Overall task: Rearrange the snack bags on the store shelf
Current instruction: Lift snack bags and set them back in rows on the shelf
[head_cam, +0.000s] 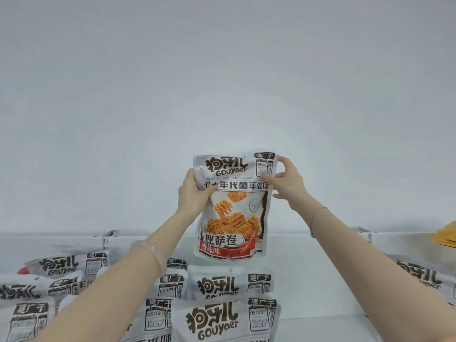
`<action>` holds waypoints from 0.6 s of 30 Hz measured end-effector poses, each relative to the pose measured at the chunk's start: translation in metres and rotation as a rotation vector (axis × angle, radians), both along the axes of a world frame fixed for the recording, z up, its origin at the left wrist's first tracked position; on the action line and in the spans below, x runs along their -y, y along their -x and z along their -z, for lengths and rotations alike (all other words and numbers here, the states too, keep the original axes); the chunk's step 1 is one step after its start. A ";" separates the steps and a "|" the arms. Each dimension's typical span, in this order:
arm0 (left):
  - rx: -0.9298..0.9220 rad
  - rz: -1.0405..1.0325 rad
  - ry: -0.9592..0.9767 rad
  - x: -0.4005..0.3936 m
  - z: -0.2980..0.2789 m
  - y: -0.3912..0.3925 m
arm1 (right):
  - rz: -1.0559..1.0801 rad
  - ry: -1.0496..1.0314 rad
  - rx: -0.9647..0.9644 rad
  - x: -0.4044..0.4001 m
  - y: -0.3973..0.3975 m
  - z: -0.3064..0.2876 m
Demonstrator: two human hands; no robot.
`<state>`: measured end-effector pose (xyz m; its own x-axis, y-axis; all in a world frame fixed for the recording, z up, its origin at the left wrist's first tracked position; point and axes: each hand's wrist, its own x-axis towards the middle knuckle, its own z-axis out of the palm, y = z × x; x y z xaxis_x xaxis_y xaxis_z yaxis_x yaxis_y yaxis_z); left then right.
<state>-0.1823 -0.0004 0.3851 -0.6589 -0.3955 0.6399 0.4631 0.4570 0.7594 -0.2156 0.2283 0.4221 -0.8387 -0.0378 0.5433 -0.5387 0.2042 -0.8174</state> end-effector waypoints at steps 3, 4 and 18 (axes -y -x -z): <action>0.025 0.018 0.002 0.001 0.005 0.007 | 0.037 -0.027 -0.005 0.000 0.013 -0.003; 0.058 0.020 0.001 0.003 0.006 0.010 | 0.044 -0.063 -0.011 0.000 0.017 -0.002; 0.351 0.276 -0.353 0.040 0.049 0.027 | -0.045 -0.110 0.181 0.002 0.057 0.093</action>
